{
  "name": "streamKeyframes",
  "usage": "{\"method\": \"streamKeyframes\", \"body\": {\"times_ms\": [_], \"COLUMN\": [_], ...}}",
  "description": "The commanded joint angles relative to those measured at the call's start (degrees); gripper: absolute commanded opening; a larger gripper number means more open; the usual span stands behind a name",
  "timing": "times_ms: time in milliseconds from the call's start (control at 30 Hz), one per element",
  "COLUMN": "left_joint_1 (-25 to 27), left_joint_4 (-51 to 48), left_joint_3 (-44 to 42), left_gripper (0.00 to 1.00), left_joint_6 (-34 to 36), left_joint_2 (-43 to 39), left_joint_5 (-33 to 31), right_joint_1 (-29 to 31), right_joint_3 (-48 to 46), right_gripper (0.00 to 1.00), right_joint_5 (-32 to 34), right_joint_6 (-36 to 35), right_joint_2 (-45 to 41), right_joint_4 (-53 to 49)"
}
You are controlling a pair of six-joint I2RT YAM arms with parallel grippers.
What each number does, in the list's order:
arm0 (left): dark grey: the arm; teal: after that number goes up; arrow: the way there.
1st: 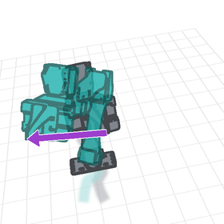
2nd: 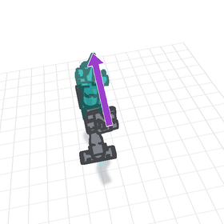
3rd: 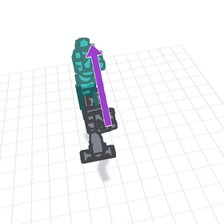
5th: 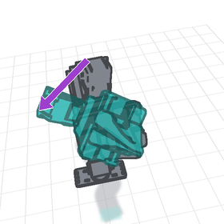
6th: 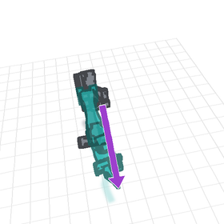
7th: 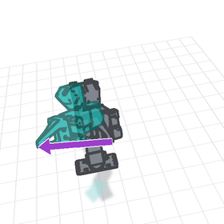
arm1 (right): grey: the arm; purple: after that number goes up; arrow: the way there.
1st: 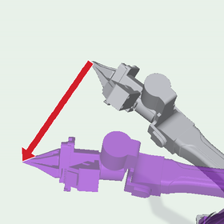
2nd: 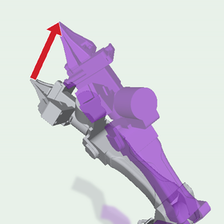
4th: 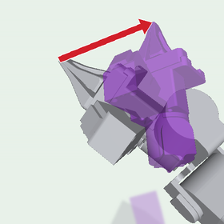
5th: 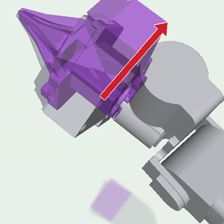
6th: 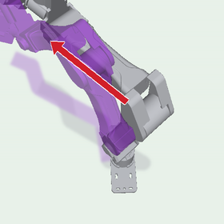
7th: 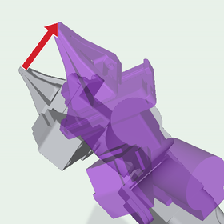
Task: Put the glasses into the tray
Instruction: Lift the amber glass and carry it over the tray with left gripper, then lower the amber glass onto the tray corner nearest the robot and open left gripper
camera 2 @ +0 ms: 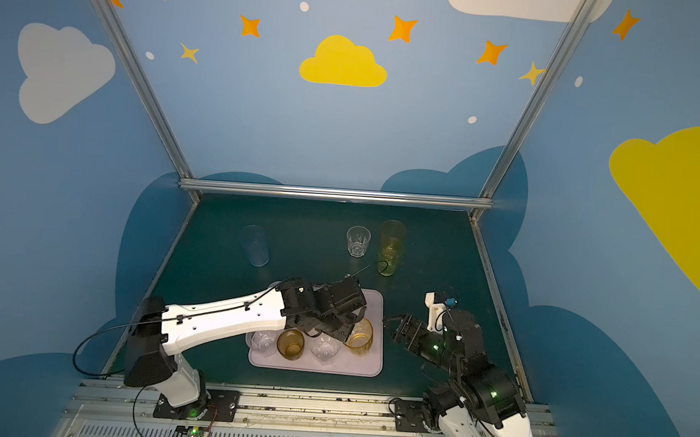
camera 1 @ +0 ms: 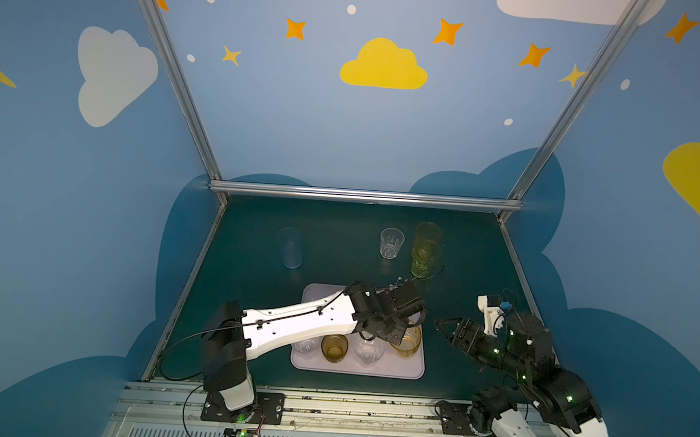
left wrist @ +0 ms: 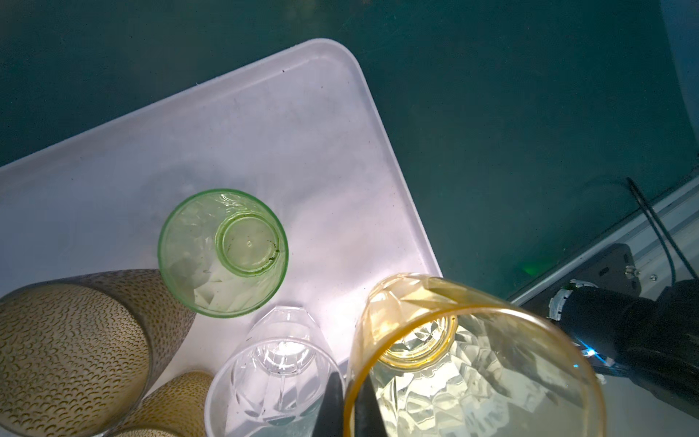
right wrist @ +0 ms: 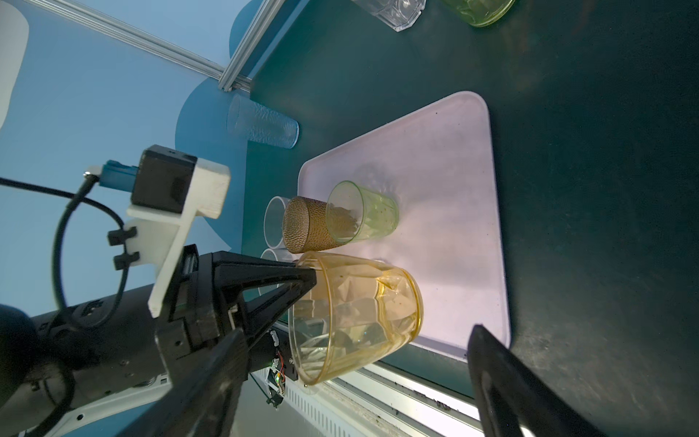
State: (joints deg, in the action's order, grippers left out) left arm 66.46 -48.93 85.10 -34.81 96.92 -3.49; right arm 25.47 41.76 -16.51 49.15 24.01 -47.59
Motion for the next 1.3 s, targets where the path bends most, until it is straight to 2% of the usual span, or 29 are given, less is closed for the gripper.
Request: {"method": "streamKeyframes", "body": {"times_ms": [0,1100,1200,1267], "left_joint_1": [0.35,1.57,1.55,1.57], "left_joint_4": [1.29,-1.41,-1.59,-1.94], "left_joint_3": [-0.21,3.44,4.13,4.68], "left_gripper": [0.04,0.04,0.07,0.13], "left_joint_6": [-0.33,0.00,-0.08,-0.12], "left_joint_2": [1.12,11.07,11.66,12.12], "left_joint_5": [-0.29,-1.07,-1.17,-1.17], "right_joint_1": [-0.25,-0.33,-0.40,-0.35], "right_joint_3": [-0.46,-0.37,-0.62,-0.66], "right_gripper": [0.90,0.90,0.90,0.90], "right_joint_5": [1.07,4.65,4.58,4.47], "right_joint_6": [0.34,1.23,1.30,1.30], "right_joint_2": [-0.80,-2.30,-2.30,-2.28], "right_joint_4": [-0.39,-2.50,-2.70,-2.67]}}
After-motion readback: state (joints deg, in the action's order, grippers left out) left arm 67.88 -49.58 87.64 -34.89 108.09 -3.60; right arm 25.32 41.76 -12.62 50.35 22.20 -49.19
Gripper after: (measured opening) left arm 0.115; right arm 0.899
